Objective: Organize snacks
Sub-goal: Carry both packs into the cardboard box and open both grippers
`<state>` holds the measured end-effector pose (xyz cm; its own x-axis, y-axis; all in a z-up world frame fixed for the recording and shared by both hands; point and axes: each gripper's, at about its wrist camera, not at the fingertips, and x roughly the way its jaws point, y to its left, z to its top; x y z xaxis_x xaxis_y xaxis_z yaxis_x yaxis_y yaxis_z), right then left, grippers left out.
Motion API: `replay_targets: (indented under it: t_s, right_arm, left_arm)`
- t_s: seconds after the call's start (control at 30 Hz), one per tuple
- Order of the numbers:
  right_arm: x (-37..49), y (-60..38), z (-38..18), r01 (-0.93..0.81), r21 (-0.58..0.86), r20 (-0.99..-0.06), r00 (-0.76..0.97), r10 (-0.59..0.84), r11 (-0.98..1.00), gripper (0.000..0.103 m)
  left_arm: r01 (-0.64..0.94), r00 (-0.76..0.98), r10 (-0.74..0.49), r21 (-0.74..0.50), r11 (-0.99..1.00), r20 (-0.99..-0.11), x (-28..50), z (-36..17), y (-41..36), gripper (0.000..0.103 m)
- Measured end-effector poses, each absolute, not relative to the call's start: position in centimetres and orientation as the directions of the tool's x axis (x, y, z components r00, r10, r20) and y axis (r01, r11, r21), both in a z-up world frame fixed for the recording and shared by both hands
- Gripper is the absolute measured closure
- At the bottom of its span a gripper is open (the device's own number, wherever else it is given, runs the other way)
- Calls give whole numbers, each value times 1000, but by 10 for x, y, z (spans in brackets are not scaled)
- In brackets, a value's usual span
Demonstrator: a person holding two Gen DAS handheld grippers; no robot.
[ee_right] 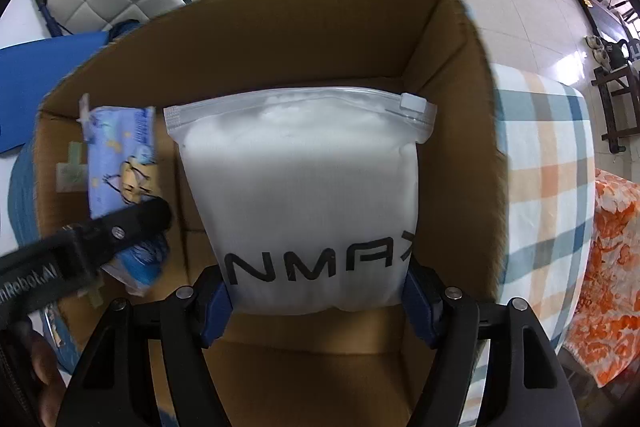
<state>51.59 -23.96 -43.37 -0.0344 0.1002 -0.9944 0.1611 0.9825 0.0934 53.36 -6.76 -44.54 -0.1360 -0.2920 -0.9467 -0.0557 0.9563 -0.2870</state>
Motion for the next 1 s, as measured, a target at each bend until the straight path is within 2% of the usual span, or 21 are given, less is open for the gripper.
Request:
replay_targets:
  t_s: [0.2, 0.6, 0.77, 0.9, 1.0]
  right_arm:
    - [531, -232, -445, 150, 44, -998, -33, 49, 988, 27]
    - [537, -219, -475, 138, 35, -995, -83, 46, 990, 23]
    - [533, -215, -468, 120, 43, -995, -79, 53, 992, 18]
    - [524, -207, -458, 114, 26, -998, -54, 32, 993, 5]
    - [514, -206, -449, 107, 23, -999, -41, 27, 994, 5]
  left_arm:
    - [-101, -230, -365, -351, 931, -902, 544, -482, -74, 48]
    - [-108, -261, -317, -299, 948, -912, 542, -493, -59, 42]
    - [-62, -252, -242, -234, 970, -937, 546, -480, -60, 28]
    - [10, -205, -195, -201, 979, -959, 546, -454, -60, 21]
    - [35, -159, -178, -186, 982, -971, 542, -433, -54, 12]
